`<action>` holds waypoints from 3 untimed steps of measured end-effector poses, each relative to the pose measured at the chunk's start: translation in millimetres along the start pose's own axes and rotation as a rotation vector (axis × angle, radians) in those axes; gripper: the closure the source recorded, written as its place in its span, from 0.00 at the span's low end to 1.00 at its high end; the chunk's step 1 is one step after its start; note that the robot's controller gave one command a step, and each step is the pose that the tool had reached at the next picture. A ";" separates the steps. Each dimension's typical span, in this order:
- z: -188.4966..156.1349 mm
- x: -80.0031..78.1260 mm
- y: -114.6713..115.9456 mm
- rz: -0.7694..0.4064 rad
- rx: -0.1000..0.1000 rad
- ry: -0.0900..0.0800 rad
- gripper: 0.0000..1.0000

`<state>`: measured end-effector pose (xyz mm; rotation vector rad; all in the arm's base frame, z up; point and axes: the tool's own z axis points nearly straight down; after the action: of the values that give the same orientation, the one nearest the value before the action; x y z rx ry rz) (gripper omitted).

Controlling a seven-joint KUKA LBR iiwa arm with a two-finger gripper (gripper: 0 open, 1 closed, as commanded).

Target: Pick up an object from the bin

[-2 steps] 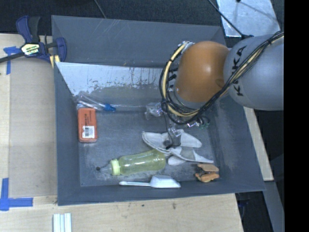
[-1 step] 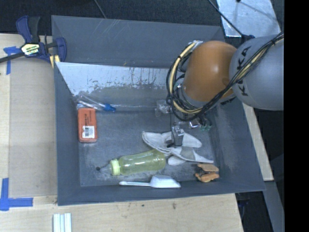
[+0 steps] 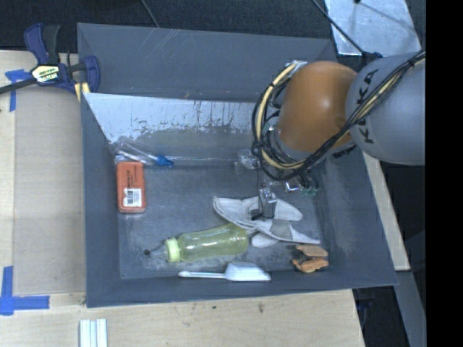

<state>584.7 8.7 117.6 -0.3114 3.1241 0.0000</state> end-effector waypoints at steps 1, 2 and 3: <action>-6.1 38.3 -22.2 -0.017 0.000 0.000 0.00; 42.0 25.2 -30.6 -0.006 0.000 0.000 1.00; 42.0 25.2 -30.6 -0.006 0.000 0.000 1.00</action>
Offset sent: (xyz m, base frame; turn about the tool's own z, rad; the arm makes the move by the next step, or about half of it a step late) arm -0.0196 -0.0341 -0.0435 -0.0097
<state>566.1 -26.2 75.5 -0.3213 3.1228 0.0002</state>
